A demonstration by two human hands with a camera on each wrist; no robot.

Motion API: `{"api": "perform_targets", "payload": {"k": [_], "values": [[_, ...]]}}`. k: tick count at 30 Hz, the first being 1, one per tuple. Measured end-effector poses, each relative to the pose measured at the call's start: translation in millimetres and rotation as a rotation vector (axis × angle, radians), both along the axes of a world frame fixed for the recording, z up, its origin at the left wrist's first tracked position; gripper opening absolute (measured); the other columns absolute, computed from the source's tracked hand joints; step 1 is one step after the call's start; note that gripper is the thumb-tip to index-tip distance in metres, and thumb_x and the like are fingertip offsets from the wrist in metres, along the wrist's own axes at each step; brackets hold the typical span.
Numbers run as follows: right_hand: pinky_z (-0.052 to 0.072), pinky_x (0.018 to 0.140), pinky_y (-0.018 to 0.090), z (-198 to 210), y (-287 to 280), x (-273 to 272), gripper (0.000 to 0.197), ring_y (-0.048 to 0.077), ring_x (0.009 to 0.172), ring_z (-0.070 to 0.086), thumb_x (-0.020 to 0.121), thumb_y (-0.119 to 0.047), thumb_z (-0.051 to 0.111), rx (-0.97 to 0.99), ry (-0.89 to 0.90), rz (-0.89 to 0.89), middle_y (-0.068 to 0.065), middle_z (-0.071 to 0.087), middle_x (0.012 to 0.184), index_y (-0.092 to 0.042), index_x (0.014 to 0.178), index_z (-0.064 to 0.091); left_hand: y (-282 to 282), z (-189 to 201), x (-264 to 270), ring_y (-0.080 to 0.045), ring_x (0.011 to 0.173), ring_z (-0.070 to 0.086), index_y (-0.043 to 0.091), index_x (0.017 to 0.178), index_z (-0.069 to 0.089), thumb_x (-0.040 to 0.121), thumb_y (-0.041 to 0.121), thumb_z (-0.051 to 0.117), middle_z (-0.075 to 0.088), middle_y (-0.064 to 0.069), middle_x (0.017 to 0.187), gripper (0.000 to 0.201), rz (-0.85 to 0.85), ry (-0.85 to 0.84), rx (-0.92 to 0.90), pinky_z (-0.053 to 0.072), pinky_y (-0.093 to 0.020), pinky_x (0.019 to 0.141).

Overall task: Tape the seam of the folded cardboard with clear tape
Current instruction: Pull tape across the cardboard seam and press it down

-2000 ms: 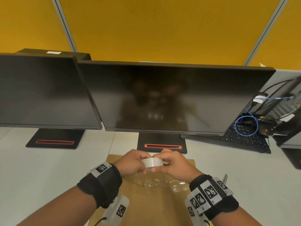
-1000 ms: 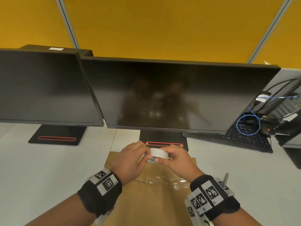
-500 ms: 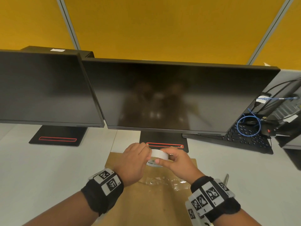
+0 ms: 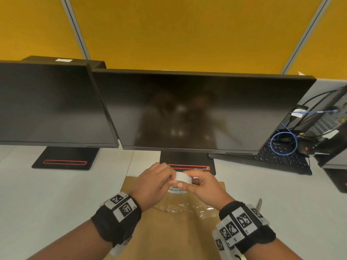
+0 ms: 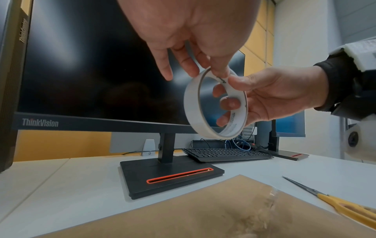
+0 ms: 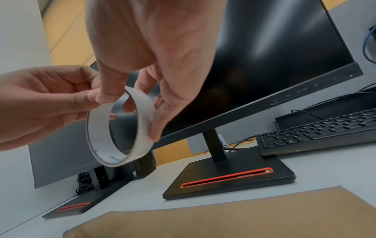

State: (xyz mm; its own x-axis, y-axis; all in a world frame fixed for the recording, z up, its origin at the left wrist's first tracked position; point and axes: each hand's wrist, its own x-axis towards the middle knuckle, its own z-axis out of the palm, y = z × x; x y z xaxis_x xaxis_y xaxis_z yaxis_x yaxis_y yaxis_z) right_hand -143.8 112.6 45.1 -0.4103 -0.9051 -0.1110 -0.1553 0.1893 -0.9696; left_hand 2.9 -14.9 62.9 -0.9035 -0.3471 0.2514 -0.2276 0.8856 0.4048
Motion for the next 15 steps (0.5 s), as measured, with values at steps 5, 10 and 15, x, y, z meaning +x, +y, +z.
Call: {"api": "perform_targets", "payload": {"k": [5,10,15], "values": [[0.051,0.081,0.014,-0.2,2.0,-0.7,0.022,0.007,0.096,0.062,0.079,-0.026,0.075,0.024,0.114,0.020,0.000,0.066,0.105,-0.034,0.098,0.068,1.3,-3.6,-0.1,-0.003,0.087,0.040,0.022,0.088,0.055,0.093,0.028,0.053,0.045,0.017,0.093,0.008,-0.021,-0.097,0.058,0.028,-0.005,0.069],[0.051,0.081,0.014,-1.4,2.5,-1.1,0.022,0.006,0.096,0.061,0.079,-0.028,0.075,0.038,0.137,0.023,-0.001,0.065,0.104,-0.032,0.100,0.068,3.4,-5.7,0.6,-0.006,0.087,0.041,0.020,0.086,0.054,0.093,0.025,0.053,0.043,0.016,0.092,0.009,-0.036,-0.085,0.075,0.031,-0.009,0.070],[0.053,0.084,0.019,-2.8,3.6,-3.2,0.026,0.009,0.096,0.063,0.079,-0.026,0.075,0.026,0.120,0.016,-0.002,0.066,0.103,-0.025,0.105,0.071,5.4,-5.7,-0.2,-0.003,0.089,0.043,0.019,0.100,0.061,0.093,0.031,0.053,0.056,0.009,0.100,0.016,-0.026,-0.039,0.102,0.031,-0.005,0.071]]}}
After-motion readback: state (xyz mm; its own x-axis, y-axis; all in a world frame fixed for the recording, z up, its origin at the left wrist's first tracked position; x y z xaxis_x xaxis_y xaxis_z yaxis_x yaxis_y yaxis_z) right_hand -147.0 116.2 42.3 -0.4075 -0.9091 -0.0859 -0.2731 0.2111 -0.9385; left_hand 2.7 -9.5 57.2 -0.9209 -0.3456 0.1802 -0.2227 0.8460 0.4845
